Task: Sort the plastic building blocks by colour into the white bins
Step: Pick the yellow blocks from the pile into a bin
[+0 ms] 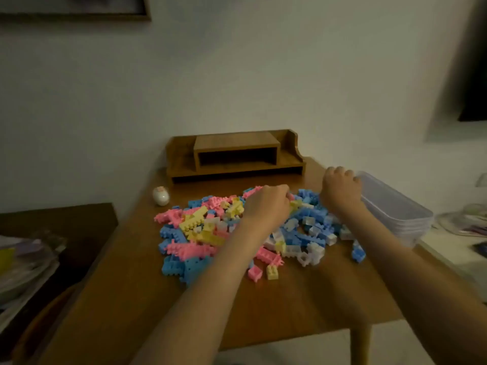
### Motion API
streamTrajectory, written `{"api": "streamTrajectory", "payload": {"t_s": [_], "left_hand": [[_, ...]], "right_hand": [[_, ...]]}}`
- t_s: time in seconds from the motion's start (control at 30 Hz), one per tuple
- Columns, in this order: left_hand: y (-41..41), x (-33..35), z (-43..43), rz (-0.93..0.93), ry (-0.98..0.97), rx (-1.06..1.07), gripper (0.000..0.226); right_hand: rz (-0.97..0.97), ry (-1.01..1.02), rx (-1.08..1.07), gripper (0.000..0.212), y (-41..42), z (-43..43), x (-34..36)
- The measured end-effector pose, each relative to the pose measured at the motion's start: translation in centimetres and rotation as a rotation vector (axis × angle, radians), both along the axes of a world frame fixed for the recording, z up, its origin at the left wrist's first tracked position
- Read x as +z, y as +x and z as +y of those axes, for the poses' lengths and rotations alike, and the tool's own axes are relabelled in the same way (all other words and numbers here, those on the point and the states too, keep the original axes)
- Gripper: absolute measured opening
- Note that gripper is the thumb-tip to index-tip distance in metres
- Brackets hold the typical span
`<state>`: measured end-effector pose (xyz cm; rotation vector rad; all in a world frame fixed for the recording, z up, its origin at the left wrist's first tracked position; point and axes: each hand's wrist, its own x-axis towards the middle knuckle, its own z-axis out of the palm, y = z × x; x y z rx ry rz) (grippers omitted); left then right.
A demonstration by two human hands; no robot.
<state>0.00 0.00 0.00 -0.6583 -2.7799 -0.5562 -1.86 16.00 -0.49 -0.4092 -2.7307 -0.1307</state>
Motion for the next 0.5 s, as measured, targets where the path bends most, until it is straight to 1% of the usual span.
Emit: {"api": "streamTrajectory", "payload": {"t_s": [0.07,0.1,0.17,0.23,0.27,0.37,0.43,0.5], "left_hand": [[-0.5,-0.5,1.5,-0.016,-0.031,-0.031,0.027],[-0.7,-0.8,2.2,-0.032,-0.047,-0.050,0.027],[-0.9,-1.3,3.8,-0.056,-0.072,-0.091,0.027],[-1.2,-1.5,5.1,-0.062,-0.093,-0.107,0.028],[-1.2,-1.5,5.5,-0.055,-0.098,-0.112,0.027],[-1.8,-1.8,6.9,-0.052,-0.084,-0.126,0.029],[-2.1,-1.8,7.5,-0.046,-0.072,-0.139,0.030],[-2.3,-1.7,7.9,-0.048,-0.061,-0.147,0.031]], "right_hand": [[-0.039,-0.089,-0.114,0.031,-0.1,1.8,-0.5],[-0.050,-0.115,-0.149,0.028,-0.2,2.8,-1.0],[-0.072,-0.204,-0.182,0.007,0.1,3.9,-1.7],[-0.127,-0.304,-0.195,0.026,-0.1,4.2,-1.8],[-0.154,-0.339,-0.212,0.029,0.0,4.1,-1.4],[-0.249,-0.342,-0.230,0.012,-1.1,4.4,-0.6],[-0.291,-0.357,-0.227,0.016,-1.6,4.4,-0.3],[-0.298,-0.352,-0.217,0.013,-1.9,4.5,-0.3]]}}
